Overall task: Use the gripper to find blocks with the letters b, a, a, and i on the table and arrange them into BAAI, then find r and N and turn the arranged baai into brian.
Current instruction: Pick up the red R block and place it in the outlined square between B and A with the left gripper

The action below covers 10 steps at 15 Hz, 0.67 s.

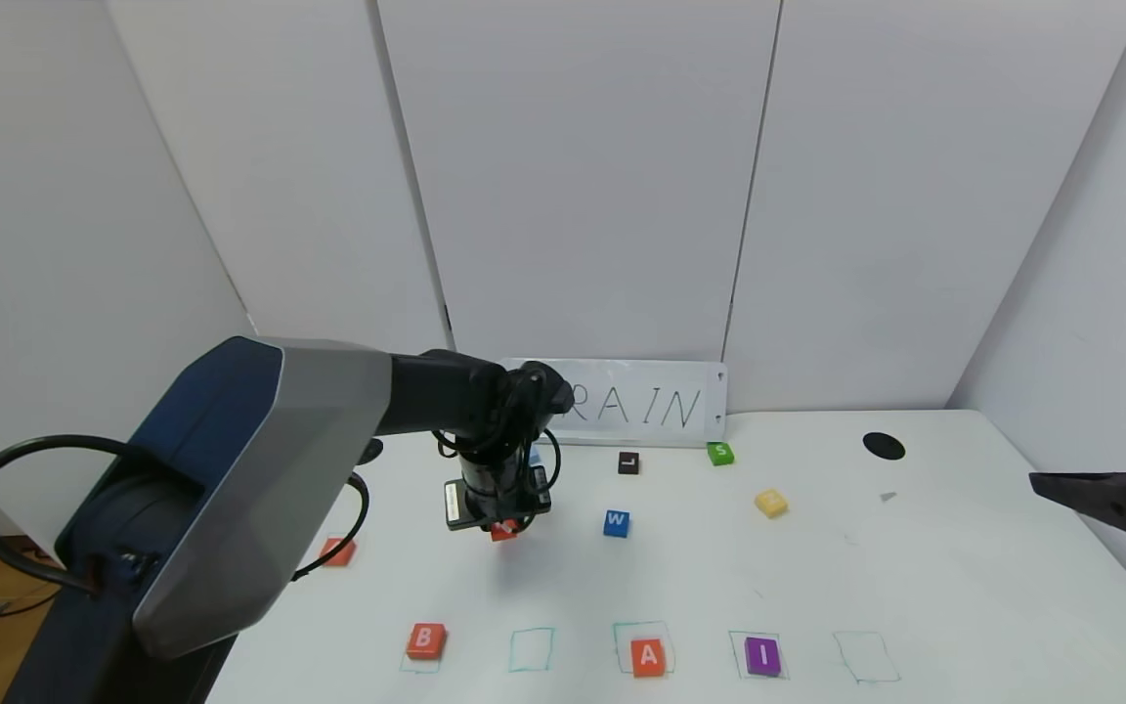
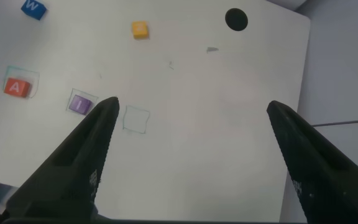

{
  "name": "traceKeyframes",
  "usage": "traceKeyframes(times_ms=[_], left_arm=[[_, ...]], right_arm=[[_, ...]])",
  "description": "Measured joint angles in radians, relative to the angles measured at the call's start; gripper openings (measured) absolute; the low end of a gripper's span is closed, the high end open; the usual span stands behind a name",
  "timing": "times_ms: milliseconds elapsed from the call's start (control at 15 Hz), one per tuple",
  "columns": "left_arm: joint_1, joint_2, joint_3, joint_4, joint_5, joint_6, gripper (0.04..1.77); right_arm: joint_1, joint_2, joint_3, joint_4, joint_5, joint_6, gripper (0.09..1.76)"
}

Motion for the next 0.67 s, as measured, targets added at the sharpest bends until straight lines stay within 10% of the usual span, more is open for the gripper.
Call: traceKeyframes(times_ms=[667], left_arm=[[-0.126, -0.240, 0.470, -0.283, 0.000, 0.063, 0.49]], right_arm=[[0.007, -0.002, 0.002, 0.000, -0.002, 0.000, 1.71]])
